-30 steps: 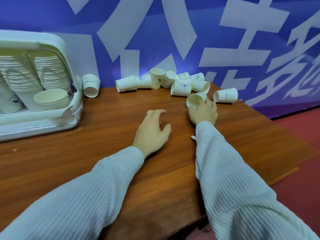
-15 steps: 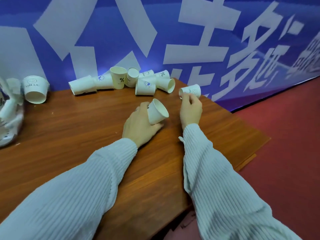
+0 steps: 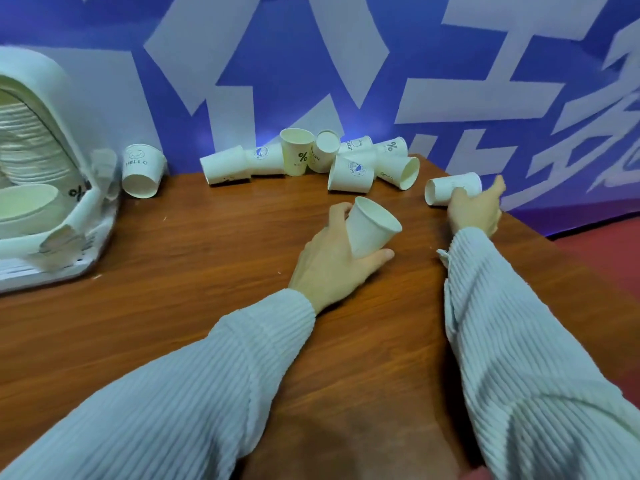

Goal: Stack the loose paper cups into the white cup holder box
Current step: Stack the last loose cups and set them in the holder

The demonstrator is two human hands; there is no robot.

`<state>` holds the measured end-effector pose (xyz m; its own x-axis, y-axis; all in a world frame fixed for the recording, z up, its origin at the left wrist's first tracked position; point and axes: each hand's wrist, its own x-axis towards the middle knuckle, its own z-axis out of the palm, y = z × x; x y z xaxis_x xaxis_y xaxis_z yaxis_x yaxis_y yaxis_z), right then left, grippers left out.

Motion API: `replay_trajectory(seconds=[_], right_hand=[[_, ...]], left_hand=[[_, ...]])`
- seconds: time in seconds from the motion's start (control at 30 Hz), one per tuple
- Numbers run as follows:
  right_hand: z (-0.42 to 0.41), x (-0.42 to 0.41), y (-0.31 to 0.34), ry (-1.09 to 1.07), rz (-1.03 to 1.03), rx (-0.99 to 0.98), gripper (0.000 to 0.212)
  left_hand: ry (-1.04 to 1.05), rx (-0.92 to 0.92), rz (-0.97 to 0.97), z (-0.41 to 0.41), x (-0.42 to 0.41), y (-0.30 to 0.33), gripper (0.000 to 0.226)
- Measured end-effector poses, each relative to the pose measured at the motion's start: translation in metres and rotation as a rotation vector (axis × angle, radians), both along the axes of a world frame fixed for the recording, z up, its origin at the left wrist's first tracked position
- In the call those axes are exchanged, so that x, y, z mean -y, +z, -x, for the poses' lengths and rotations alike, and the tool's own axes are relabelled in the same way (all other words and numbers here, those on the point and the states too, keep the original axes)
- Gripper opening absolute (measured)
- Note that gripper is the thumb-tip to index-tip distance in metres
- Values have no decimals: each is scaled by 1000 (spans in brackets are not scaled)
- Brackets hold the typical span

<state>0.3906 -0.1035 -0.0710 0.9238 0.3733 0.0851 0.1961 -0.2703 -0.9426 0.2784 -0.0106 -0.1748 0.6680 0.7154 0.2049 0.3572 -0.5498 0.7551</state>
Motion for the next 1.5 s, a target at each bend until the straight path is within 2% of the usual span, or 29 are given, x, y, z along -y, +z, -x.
replay_trajectory(seconds=[0.07, 0.13, 0.23, 0.47, 0.7, 0.83, 0.93, 1.07, 1.2, 1.33, 1.5], right_hand=[[-72, -20, -46, -96, 50, 6, 47], [-97, -26, -63, -207, -8, 32, 47], [-114, -28, -82, -202, -125, 4, 39], [-27, -19, -77, -27, -269, 100, 19], [63, -28, -62, 271, -314, 242, 11], [130, -56, -43, 462, -387, 290, 6], [185, -81, -28, 583, -425, 332, 5], [243, -121, -17, 667, -415, 409, 3], [283, -155, -10, 748, -303, 583, 9], [301, -170, -8, 835, -11, 797, 19], [307, -175, -19, 944, 321, 934, 41]], left_hand=[[12, 7, 10, -1, 0, 1, 90], [37, 12, 24, -2, 0, 3, 89], [67, 40, 59, -1, 0, 5, 88], [152, 273, 206, 25, 0, 9, 69], [269, 345, 66, 110, -5, 29, 63], [456, 287, -106, 180, -18, 30, 76], [583, 333, -122, 232, -30, 35, 82], [705, 379, -111, 288, -47, 39, 77], [792, 416, -121, 330, -60, 32, 74], [820, 457, -110, 348, -64, 24, 74], [837, 466, -127, 352, -73, 24, 79]])
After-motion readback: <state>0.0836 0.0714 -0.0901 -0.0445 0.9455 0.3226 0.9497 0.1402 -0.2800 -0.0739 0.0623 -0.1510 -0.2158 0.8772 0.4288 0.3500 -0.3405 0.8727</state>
